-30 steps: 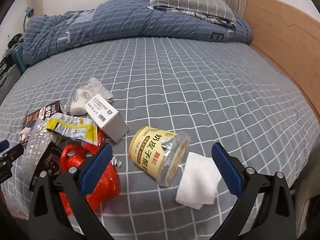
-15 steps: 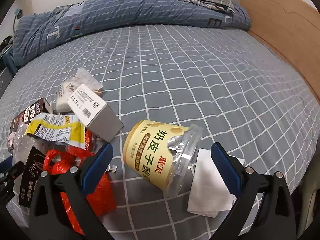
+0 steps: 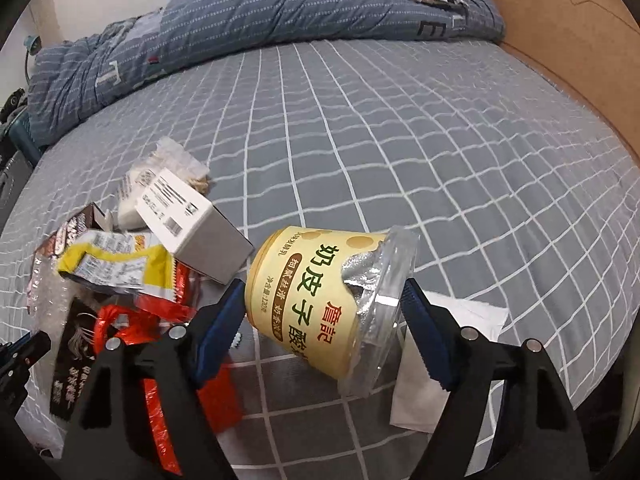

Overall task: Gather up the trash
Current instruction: 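Grasp the bubble-wrap roll with the left tool while the right tool grasps the yellow cup, then lift the bubble wrap and yellow cup and carry both toward the black bin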

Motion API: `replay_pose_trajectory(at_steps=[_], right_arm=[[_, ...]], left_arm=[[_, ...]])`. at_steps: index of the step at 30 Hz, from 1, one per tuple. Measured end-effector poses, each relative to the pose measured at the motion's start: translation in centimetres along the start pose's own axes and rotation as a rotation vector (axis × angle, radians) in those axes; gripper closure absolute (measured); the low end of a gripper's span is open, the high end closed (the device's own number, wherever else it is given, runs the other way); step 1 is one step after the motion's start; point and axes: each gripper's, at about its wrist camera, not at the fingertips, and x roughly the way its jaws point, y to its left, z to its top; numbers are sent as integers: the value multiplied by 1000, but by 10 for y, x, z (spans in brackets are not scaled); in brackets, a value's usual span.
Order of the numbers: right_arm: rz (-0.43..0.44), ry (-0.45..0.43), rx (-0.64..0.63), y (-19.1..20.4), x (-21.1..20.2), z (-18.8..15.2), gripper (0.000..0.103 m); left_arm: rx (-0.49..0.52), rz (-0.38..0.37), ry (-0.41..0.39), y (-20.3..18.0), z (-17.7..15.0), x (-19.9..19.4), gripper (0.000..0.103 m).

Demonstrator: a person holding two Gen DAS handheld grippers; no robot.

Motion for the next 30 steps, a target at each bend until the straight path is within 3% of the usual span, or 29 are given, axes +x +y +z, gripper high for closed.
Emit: replay_pose_trajectory(at_steps=[19,30], right_arm=[[77,-118,-70,15,-64,-2,28],[111,-170,-144,26,-98,-22,28]], left_arm=[[-66,25,-154,6,-5,-66,92],[-89,49,-159,5,-32,-80,92]])
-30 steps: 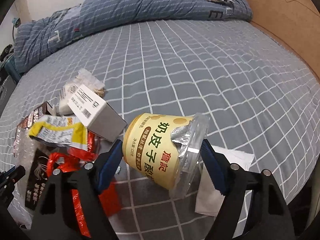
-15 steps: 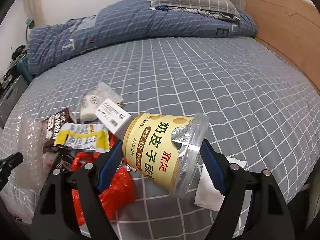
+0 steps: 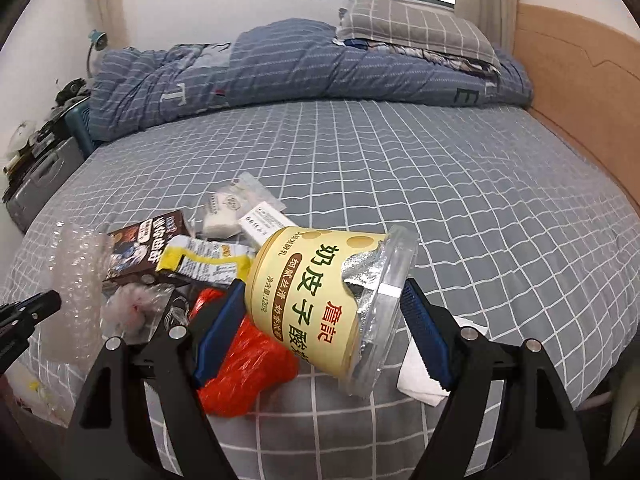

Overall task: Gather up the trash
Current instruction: 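Lift the bubble wrap and yellow cup and carry both toward the black bin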

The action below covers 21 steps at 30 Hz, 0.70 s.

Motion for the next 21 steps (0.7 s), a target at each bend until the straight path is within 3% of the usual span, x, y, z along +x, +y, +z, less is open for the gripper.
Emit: replay_pose_trajectory(at_steps=[21], right_arm=[[61,-6,-42,23,-55,-43,28]], left_arm=[[-14,-2,1,-14,-50,-40,92]])
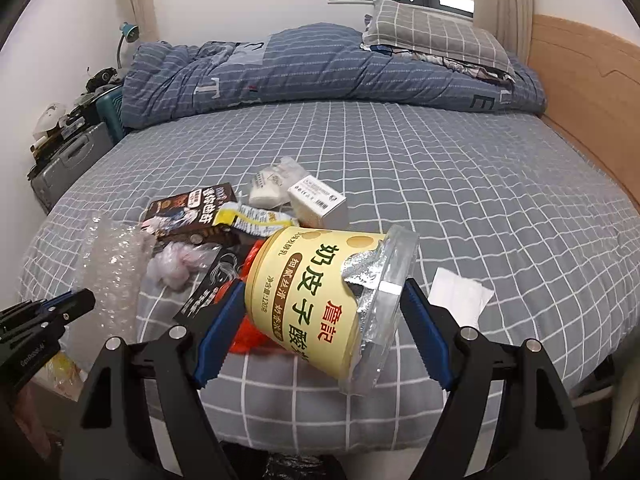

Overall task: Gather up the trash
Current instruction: 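Lift the bubble wrap and yellow cup and carry both toward the black bin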

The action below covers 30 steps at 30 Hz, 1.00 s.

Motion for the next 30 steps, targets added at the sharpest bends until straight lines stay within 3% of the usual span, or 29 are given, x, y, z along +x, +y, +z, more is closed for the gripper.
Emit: replay_pose_trajectory(at_steps=[30], right_arm=[[38,82,-35,26,-54,-91,28]], left_arm=[[-51,-8,86,3,-107,-38,92]])
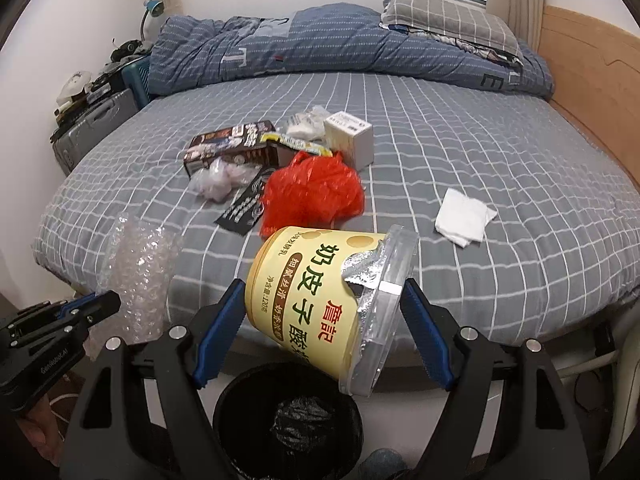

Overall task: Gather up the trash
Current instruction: 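Lift the bubble wrap and yellow cup and carry both toward the black bin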

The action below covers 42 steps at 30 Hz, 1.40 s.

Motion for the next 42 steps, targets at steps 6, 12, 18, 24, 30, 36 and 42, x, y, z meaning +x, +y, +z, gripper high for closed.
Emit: replay_pose_trajectory(at_steps=[6,12,18,24,30,36,42], right_arm=[[5,24,-4,4,-3,-18,28],[10,53,-9,9,-7,-36,28],[5,84,-20,14,-9,-52,29],[1,126,-28,20,-8,-70,29],[1,181,-30,29,2,-86,29],[12,243,-28,34,24,-103,29],[22,283,-37,38,46,-112,29]], left_arm=[[-17,6,30,6,-23,-1,92],[-24,13,52,8,-42,-3,92],[-21,17,86,11,-61,-4,92],[-33,21,122,17,-78,-3,92],[-40,36,167,25,-91,10,92],[-55,39,212,34,-102,30,92],[-50,35,257,38,-110,49,92]])
